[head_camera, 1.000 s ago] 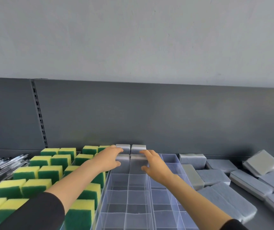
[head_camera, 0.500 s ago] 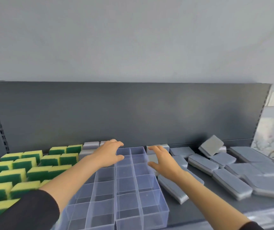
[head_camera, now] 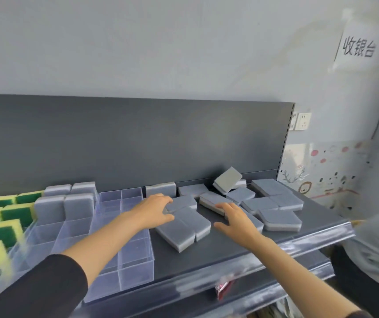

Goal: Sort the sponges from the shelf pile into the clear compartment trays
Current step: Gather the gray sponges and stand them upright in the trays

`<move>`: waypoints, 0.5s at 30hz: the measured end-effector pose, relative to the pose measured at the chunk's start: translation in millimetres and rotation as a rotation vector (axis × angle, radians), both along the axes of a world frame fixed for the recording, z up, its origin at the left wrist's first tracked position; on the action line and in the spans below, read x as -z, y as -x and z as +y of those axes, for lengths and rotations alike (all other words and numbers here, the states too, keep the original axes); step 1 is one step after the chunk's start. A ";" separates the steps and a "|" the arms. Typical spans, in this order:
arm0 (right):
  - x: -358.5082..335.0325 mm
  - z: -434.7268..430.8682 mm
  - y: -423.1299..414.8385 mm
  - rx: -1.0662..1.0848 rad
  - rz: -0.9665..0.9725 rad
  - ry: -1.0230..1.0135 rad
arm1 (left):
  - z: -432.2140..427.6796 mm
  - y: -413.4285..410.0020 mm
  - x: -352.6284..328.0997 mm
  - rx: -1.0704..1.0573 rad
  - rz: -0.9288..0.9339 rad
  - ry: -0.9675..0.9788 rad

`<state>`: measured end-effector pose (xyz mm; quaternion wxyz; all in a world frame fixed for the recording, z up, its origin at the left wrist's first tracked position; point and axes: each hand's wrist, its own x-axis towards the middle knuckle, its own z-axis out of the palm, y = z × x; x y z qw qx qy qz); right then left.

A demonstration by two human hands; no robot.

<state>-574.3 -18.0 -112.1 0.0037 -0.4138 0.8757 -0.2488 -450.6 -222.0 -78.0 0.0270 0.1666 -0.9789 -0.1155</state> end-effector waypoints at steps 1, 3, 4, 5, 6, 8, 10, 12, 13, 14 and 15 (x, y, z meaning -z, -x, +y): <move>2.2 7.4 2.3 0.006 -0.004 -0.006 | 5.6 3.7 1.7 0.004 -0.012 -0.007; 6.2 18.3 6.7 0.024 -0.019 -0.007 | 13.9 9.9 4.1 0.012 -0.034 -0.012; 7.6 22.7 8.9 0.037 -0.026 0.000 | 16.8 12.9 4.9 0.015 -0.039 -0.012; 8.5 26.9 11.2 0.053 -0.029 0.008 | 19.0 15.8 5.6 0.017 -0.043 -0.012; 9.6 30.4 13.7 0.071 -0.030 0.017 | 20.4 18.8 5.8 0.017 -0.047 -0.013; 12.5 38.3 19.3 0.116 -0.037 0.040 | 21.6 25.7 6.3 0.015 -0.064 -0.013; 16.4 46.6 24.9 0.170 -0.055 0.060 | 20.6 33.9 7.6 0.007 -0.087 -0.012; 21.3 54.4 32.5 0.225 -0.071 0.066 | 17.5 43.3 10.8 -0.010 -0.115 -0.016; 23.6 58.1 36.7 0.252 -0.078 0.062 | 15.8 48.5 13.3 -0.019 -0.131 -0.019; 25.9 60.9 41.3 0.275 -0.082 0.058 | 14.4 53.3 15.8 -0.029 -0.156 -0.019; 28.0 63.1 45.9 0.293 -0.079 0.051 | 12.9 58.1 18.5 -0.039 -0.183 -0.015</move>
